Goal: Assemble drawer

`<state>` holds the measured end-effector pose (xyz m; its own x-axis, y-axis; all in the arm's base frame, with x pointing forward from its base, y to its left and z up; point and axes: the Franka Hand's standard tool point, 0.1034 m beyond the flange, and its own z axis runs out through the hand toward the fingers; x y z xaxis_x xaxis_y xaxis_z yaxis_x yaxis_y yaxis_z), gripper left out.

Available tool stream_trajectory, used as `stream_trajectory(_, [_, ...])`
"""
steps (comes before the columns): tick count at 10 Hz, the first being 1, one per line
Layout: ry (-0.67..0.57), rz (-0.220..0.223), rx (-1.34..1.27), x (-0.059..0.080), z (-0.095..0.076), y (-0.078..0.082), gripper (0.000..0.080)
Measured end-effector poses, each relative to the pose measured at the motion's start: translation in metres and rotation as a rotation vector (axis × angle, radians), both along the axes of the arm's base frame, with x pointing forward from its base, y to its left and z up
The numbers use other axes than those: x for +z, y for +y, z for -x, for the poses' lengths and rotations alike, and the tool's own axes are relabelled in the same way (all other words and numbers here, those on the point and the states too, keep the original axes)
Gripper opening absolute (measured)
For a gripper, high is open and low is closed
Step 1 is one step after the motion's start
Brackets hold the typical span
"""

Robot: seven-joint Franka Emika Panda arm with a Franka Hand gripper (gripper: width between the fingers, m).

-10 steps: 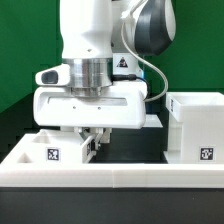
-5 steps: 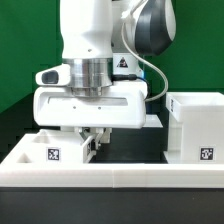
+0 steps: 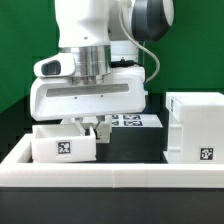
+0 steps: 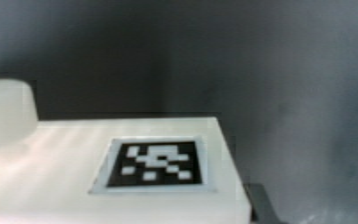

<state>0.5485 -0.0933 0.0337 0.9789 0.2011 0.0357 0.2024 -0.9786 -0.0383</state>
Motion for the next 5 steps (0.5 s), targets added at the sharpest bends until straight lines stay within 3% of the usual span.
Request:
stream_trajectory(3, [-0.018, 0.019, 0.299, 0.005, 0.017, 0.02, 0.0041])
stream_trajectory(5, [-0.005, 0.021, 0.411, 0.003, 0.025, 0.016, 0.0041])
